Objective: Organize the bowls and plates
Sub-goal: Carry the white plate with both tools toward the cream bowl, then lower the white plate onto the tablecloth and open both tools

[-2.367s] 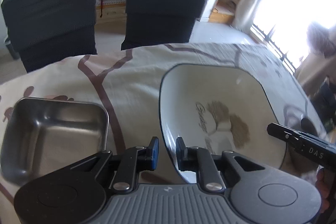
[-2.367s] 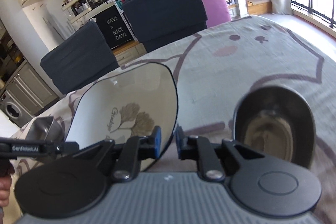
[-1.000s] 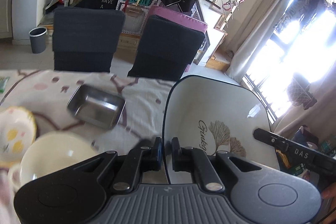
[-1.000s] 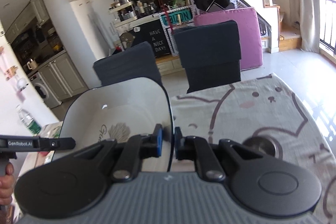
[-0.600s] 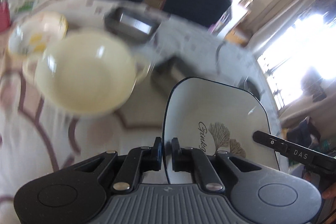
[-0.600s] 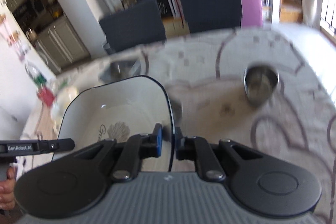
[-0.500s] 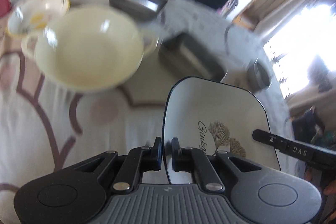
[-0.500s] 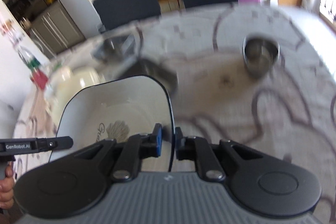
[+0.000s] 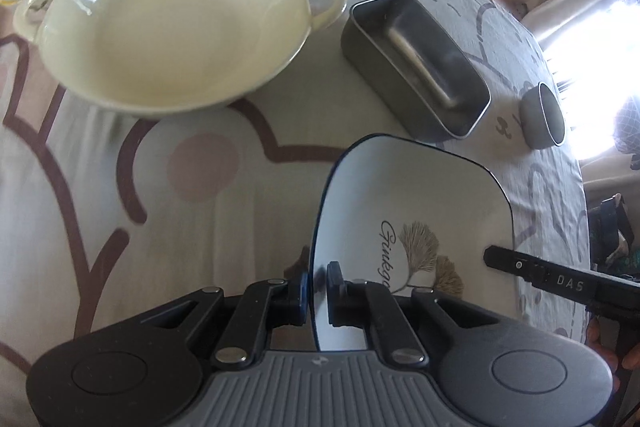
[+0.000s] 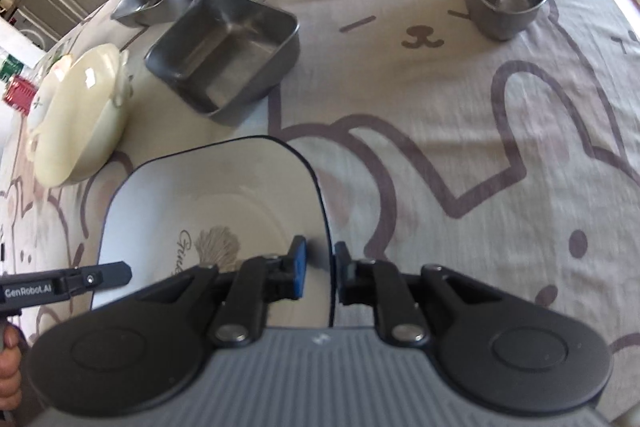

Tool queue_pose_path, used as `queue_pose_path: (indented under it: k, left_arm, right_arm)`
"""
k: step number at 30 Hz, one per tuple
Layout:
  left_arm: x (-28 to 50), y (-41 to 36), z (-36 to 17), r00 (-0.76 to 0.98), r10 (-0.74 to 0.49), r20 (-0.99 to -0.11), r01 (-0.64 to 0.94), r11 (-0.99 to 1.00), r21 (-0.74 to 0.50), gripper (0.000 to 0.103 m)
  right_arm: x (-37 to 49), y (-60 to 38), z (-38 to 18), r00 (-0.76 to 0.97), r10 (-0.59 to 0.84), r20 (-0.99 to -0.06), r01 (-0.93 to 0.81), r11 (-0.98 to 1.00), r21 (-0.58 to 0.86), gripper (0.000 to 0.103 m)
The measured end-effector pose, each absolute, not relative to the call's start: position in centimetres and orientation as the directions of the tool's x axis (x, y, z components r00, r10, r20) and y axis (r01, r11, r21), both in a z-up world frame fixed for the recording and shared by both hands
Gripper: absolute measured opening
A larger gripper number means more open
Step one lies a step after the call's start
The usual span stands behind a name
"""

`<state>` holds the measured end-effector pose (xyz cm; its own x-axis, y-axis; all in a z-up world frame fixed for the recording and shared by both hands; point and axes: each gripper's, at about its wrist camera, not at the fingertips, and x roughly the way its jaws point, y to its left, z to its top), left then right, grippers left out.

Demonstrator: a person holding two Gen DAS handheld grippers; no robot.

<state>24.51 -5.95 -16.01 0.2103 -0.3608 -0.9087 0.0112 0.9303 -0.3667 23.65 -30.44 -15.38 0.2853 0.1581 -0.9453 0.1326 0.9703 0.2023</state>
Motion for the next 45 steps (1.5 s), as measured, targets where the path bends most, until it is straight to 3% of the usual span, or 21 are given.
queue_pose_path:
  k: [41, 44, 45]
  left_arm:
    - [24.1, -6.1, -16.3, 0.196, -0.359, -0.913, 0.045, 0.933, -0.357, 0.010]
    - [24.0, -6.2, -16.4, 0.180, -0.353, -0.918, 0.040, 0.935, -0.352, 0.019]
    - [24.0, -6.2, -16.3, 0.178, -0.348, -0.921, 0.036, 0.937, -0.347, 0.028]
  right_arm:
    - [23.9, -29.9, -15.1, 0.319, 0.113, -0.941, 0.033, 0.991, 0.131, 0.016]
    - [23.8, -29.9, -15.0, 0.320, 0.110, -0.941, 0.025, 0.992, 0.124, 0.017]
    - [23.8, -30.0, -15.0, 0.320, 0.106, -0.941, 0.028, 0.992, 0.121, 0.018]
